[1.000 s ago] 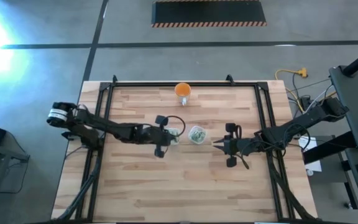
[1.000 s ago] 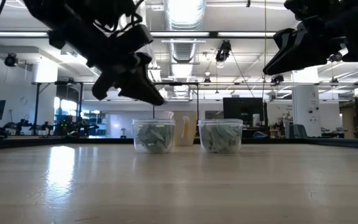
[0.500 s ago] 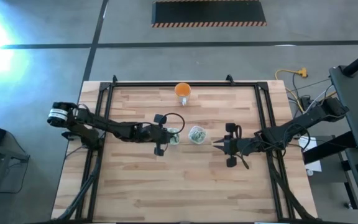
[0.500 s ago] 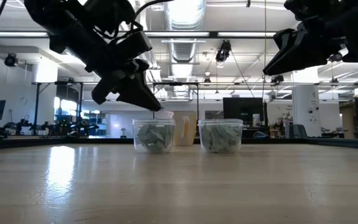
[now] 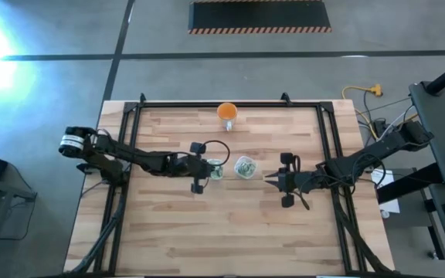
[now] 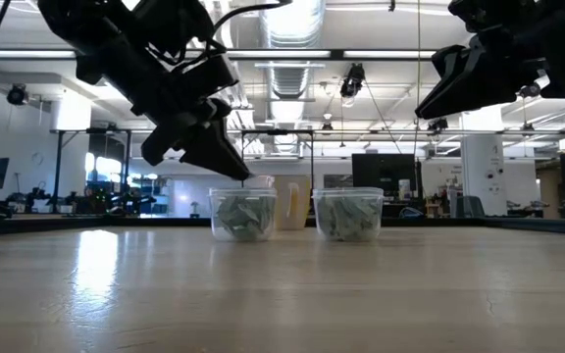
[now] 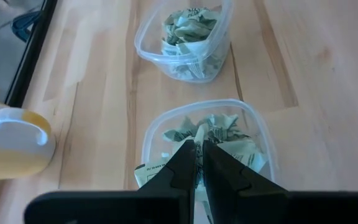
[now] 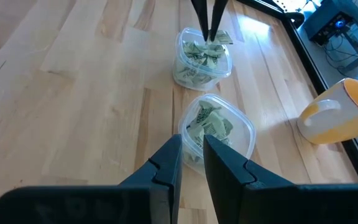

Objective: Pick and place Stevia / Truvia into bins
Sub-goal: Put the green stevia packet into the left transparent container

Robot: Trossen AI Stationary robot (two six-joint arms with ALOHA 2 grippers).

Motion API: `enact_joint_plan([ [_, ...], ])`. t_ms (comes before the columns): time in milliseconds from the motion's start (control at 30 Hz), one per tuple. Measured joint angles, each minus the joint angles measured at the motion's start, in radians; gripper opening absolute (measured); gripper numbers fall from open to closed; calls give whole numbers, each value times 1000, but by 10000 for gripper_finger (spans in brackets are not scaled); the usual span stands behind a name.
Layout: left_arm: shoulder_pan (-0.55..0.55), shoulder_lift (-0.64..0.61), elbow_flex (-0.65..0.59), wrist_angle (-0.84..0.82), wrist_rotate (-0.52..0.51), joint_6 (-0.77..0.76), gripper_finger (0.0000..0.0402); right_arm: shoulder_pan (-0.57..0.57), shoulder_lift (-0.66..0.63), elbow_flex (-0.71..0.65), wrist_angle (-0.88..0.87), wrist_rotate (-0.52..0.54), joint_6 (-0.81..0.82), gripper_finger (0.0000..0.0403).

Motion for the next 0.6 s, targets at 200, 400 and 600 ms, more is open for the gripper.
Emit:
enact_joint_plan([
  [200, 6, 0, 0, 0, -2, -43, 9, 0, 0, 0, 0, 0, 1, 57],
  [400, 6, 0, 0, -23, -2, -53, 42, 0, 0, 0, 0, 0, 2, 57],
  [600, 6, -1, 0, -27, -2, -57, 94, 0, 0, 0, 0, 0, 1, 57],
])
